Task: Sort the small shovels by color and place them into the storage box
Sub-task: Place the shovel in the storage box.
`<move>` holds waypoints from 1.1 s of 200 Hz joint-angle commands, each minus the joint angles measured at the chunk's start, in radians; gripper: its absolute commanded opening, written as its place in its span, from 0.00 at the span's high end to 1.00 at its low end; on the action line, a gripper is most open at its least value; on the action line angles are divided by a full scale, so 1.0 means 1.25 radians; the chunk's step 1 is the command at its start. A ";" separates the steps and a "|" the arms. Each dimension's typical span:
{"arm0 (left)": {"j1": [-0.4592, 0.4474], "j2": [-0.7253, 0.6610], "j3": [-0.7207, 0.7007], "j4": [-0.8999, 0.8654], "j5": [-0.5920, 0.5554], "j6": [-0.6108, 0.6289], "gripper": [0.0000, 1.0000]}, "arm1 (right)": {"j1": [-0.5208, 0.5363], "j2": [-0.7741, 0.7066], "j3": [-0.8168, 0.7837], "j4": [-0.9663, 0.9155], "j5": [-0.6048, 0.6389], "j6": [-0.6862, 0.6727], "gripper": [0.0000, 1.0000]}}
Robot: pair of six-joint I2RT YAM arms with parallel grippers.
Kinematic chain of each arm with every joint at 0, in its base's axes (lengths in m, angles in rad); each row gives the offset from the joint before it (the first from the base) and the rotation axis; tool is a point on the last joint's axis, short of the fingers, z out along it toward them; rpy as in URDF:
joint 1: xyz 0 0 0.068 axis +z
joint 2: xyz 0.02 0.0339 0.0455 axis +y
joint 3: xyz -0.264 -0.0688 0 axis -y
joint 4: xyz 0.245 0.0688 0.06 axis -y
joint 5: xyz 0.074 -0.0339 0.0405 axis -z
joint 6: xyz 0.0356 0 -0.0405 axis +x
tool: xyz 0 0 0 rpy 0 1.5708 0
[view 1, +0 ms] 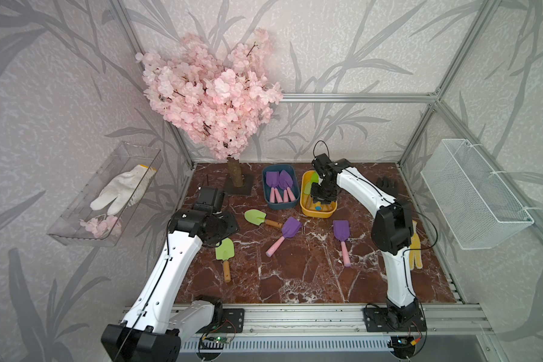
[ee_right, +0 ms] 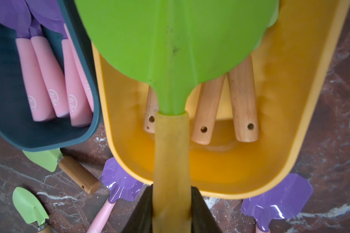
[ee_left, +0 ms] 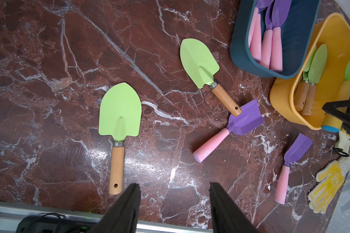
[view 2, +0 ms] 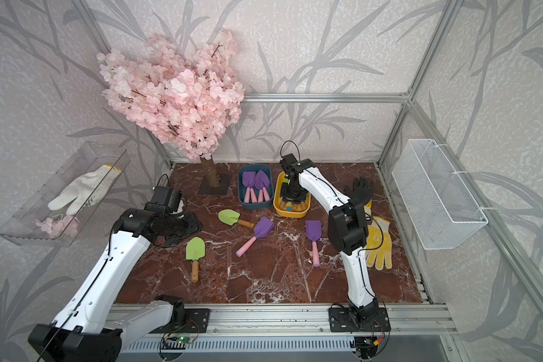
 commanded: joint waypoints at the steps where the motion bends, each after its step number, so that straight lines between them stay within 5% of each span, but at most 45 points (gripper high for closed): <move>1: -0.007 0.001 0.005 0.002 -0.007 -0.008 0.42 | -0.009 0.055 0.101 -0.066 0.000 -0.047 0.73; 66: -0.018 0.005 -0.010 0.014 -0.013 -0.014 0.42 | -0.025 0.282 0.433 -0.235 0.009 -0.074 0.72; 125: -0.020 0.005 -0.013 0.015 -0.015 -0.015 0.42 | -0.028 0.233 0.321 -0.164 0.014 -0.050 0.73; 220: -0.021 0.001 -0.022 0.016 -0.018 -0.015 0.42 | -0.028 0.283 0.361 -0.182 0.008 -0.047 0.73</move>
